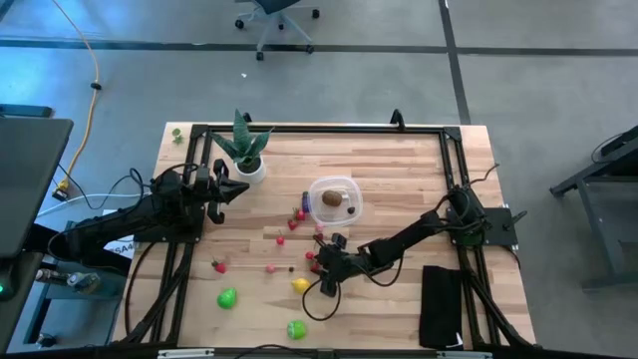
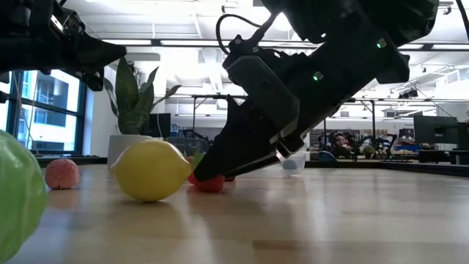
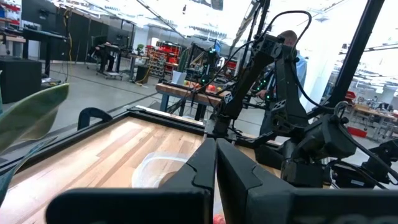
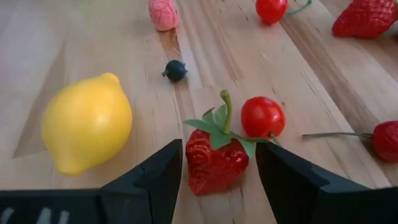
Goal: Pick and placing Produce into tupperware
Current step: Put the bottom right strawberry into the transparent bin
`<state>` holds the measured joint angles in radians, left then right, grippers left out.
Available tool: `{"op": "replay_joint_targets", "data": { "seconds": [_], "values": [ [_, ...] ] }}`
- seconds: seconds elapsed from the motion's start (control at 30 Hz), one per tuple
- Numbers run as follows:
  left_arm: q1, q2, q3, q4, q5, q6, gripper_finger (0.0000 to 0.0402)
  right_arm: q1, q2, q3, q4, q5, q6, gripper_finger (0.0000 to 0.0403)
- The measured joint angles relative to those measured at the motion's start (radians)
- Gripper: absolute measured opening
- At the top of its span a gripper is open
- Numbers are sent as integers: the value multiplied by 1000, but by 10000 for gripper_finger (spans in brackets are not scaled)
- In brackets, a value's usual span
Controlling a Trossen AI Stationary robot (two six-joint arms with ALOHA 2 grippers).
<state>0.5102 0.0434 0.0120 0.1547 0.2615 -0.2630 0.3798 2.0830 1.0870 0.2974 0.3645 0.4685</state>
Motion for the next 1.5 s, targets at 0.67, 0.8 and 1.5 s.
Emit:
{"op": "replay_joint_targets", "data": {
  "seconds": [0.67,0.8,1.5],
  "values": [
    [0,0,0,0,0,0,3,7,-1,0,1,4,-9,136],
    [0,0,0,0,0,0,3,9,-22,0,2,6,-20,135],
    [0,0,0,0,0,0,3,-135,-479,0,-528,142,-121,135]
  ]
}}
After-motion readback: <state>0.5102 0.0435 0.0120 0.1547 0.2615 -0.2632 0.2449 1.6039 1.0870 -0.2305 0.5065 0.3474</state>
